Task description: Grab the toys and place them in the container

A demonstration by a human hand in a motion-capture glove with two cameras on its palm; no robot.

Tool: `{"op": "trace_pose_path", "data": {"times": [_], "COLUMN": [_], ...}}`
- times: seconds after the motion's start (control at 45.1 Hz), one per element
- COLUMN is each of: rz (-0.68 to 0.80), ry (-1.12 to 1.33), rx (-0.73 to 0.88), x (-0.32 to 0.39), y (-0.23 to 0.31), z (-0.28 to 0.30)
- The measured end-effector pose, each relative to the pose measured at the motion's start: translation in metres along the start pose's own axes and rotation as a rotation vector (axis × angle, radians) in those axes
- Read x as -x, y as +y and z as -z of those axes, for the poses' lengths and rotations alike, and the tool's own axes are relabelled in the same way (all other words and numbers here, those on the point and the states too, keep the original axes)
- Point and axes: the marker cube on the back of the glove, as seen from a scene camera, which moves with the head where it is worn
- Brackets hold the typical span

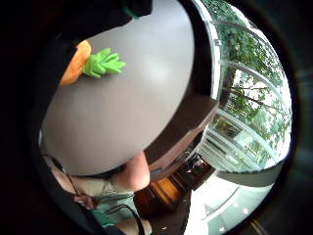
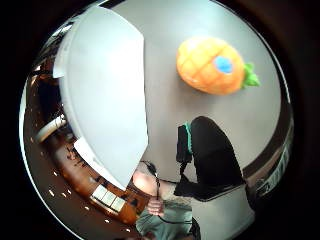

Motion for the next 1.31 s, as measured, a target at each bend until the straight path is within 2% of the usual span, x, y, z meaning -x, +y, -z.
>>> {"op": "trace_pose_path", "data": {"times": [0.133, 0.222, 0.288, 0.355, 0.488, 0.621, 0.777, 0.976, 1.132, 1.309], "rz": [0.024, 0.023, 0.013, 0.001, -0.008, -0.034, -0.016, 0.009, 0.064, 0.145], "ry": [-0.08, -0.165, -0.236, -0.297, -0.385, -0.294, -0.249, -0.179, -0.146, -0.102], "rx": [0.019, -0.078, -0.203, -0.255, -0.222, -0.211, -0.263, -0.398, -0.519, -0.613], "x": [0.01, 0.01, 0.006, 0.001, -0.01, -0.024, -0.034, -0.024, 0.014, 0.08], "y": [-0.042, -0.06, -0.068, -0.07, -0.064, -0.042, -0.004, 0.064, 0.117, 0.139], "z": [-0.061, -0.084, -0.087, -0.087, -0.089, -0.084, -0.043, 0.061, 0.14, 0.2]}}
